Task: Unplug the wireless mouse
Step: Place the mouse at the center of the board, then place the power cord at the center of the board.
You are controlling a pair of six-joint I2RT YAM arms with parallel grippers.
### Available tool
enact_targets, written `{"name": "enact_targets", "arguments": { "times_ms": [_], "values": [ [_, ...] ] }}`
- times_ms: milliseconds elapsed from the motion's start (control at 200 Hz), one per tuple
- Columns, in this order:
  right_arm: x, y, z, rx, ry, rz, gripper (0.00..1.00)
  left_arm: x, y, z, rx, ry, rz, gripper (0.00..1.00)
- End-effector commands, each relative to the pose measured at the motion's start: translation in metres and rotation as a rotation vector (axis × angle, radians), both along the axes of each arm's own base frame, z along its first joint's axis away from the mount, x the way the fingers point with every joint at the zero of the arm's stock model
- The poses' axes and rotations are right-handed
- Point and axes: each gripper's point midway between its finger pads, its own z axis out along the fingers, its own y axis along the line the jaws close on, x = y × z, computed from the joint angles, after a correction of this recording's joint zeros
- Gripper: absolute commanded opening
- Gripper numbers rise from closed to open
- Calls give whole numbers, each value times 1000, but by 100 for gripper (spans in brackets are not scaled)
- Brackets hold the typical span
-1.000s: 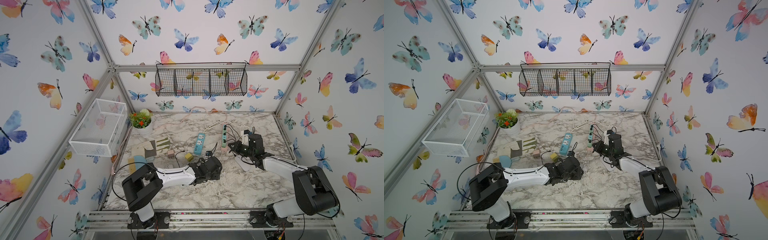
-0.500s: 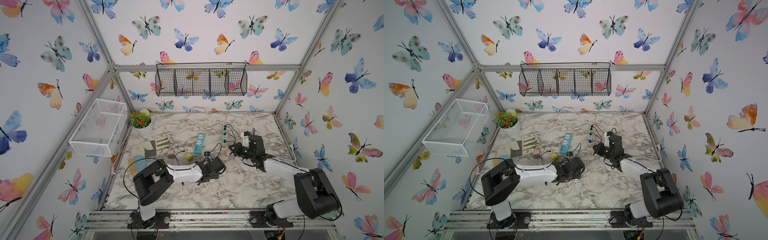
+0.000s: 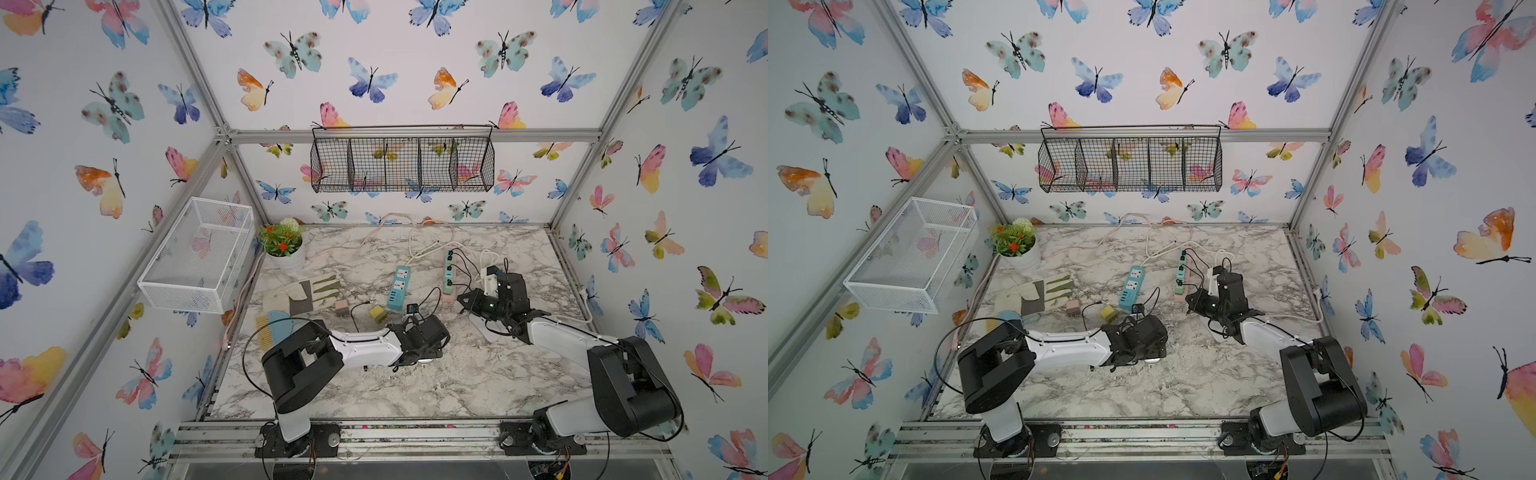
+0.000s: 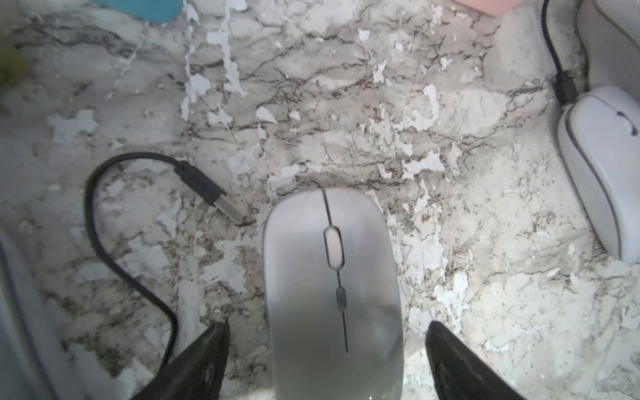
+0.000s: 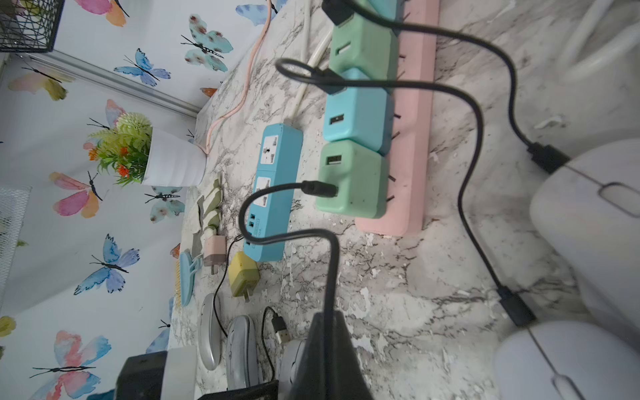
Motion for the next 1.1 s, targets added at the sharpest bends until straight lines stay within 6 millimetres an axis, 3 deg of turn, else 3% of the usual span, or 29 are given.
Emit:
{"name": "enact_targets", "arguments": {
  "times_ms": [0, 185, 340, 435, 526, 666, 731, 811, 911, 1036, 1056, 1091],
  "values": [
    [-1, -1, -6, -71, 10, 35, 3, 2, 6, 33, -27, -72, -19, 92],
    [-12, -8, -23, -181, 58, 90, 13, 12, 20, 75, -53, -227, -40, 92],
    [-22, -14, -30, -256, 81, 122, 25, 22, 15, 95, -123, -289, -96, 91],
    [-23, -21, -21, -294, 63, 102, 31, 32, 8, 101, -181, -293, -132, 89],
    [-21, -30, -4, -318, 11, 60, 35, 43, -1, 107, -229, -311, -169, 81],
    [-21, -48, 23, -349, -83, -39, 36, 61, -21, 116, -238, -346, -231, 72],
    [-23, -61, 34, -369, -121, -103, 36, 69, -33, 122, -218, -364, -258, 73],
    [-27, -75, 43, -394, -137, -171, 36, 86, -45, 118, -158, -361, -266, 81],
    [-34, -82, 48, -407, -138, -189, 36, 106, -56, 99, -53, -316, -265, 89],
    [-42, -88, 53, -419, -141, -203, 36, 135, -61, 87, 46, -269, -201, 89],
    [-43, -90, 54, -422, -142, -207, 36, 139, -61, 73, 71, -245, -194, 88],
    [-45, -92, 55, -425, -145, -213, 36, 147, -62, 68, 83, -231, -174, 88]
  ]
}}
